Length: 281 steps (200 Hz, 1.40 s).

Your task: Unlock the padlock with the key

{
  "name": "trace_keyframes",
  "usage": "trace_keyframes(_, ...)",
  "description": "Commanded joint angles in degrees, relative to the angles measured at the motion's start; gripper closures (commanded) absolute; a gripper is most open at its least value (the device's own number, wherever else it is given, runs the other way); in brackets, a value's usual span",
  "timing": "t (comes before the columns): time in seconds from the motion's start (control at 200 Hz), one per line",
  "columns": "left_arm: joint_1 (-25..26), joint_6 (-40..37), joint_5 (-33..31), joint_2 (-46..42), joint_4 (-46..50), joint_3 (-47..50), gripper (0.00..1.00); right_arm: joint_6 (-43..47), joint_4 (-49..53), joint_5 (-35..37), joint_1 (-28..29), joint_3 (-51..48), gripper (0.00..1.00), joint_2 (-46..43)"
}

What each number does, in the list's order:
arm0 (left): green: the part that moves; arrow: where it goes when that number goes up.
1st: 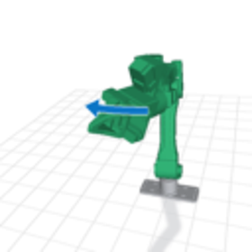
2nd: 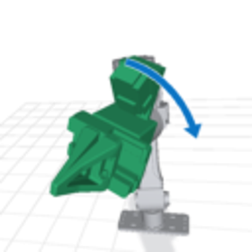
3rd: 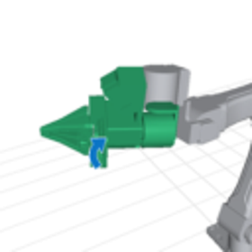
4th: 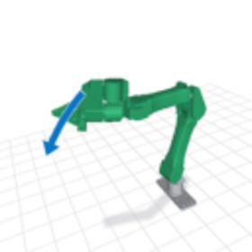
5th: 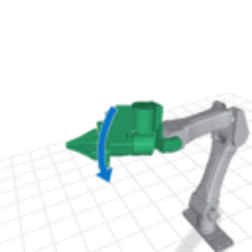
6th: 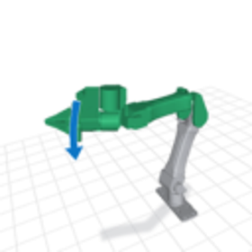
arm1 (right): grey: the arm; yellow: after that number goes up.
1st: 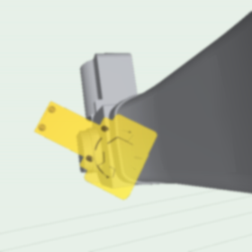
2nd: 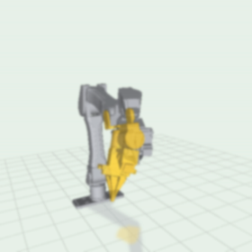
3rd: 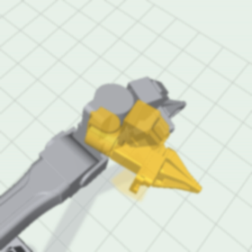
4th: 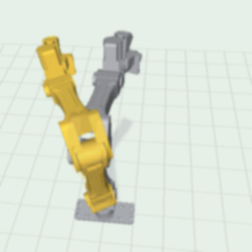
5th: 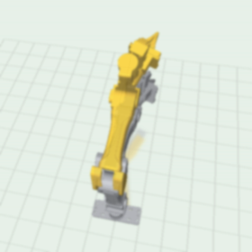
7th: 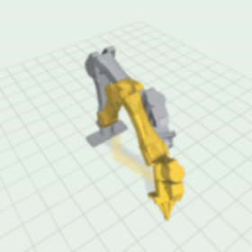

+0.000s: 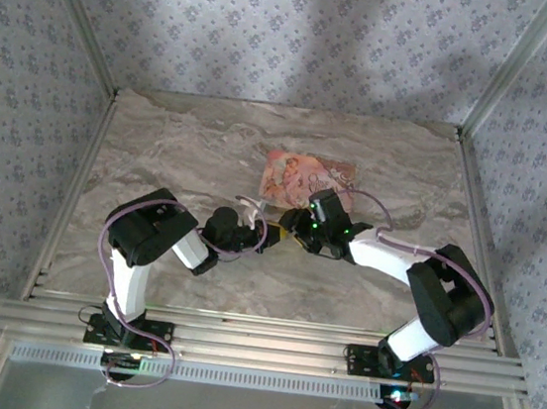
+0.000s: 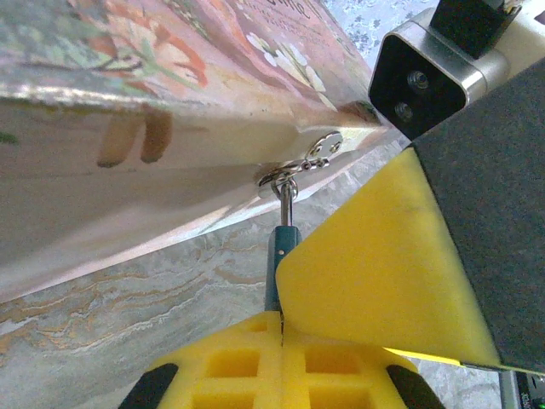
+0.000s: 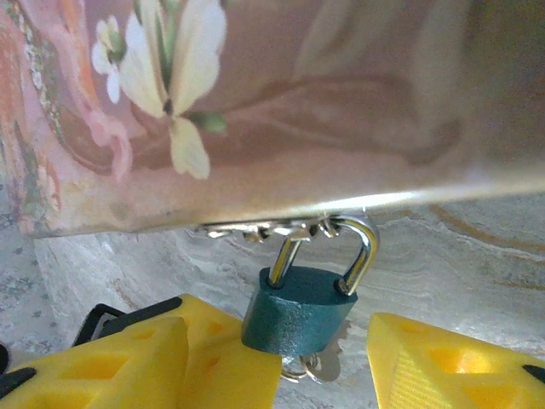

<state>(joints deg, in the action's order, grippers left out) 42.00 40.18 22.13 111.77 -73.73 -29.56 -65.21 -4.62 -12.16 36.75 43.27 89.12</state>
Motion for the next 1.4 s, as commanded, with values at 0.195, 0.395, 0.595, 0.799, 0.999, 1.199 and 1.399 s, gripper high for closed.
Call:
trace_keyframes(0.195, 0.2, 6.5, 1.6, -1.1, -6.9, -1.8, 1.00, -4.2, -2.7, 2.1, -0.4, -4.4, 0.49, -2.1)
trace_keyframes(0.395, 0.8, 11.8, 0.8, -1.0, -6.9, -2.7, 1.00, -6.9, -5.8, 4.2, 0.2, -5.9, 0.48, -2.6)
trace_keyframes(0.595, 2.4, 17.7, -2.6, -0.7, -6.4, -2.9, 1.00, -10.7, -9.1, 7.9, 1.7, -7.5, 0.50, -4.5)
trace_keyframes(0.799, 3.8, 17.7, -4.7, -1.1, -5.5, -2.4, 1.00, -12.6, -9.2, 9.3, 2.7, -7.7, 0.65, -6.0)
trace_keyframes(0.999, 4.2, 17.7, -4.6, -1.0, -3.7, -2.5, 1.00, -12.9, -7.3, 11.1, 3.6, -7.9, 0.81, -7.4)
trace_keyframes(1.199, 4.6, 17.1, -4.1, -1.5, -2.9, -2.7, 1.00, -10.7, -3.9, 12.5, 4.0, -8.1, 0.97, -8.8)
trace_keyframes(1.399, 5.0, 16.5, -2.8, -1.7, -2.5, -3.3, 0.98, -6.7, -2.7, 13.9, 4.5, -8.2, 1.00, -9.8)
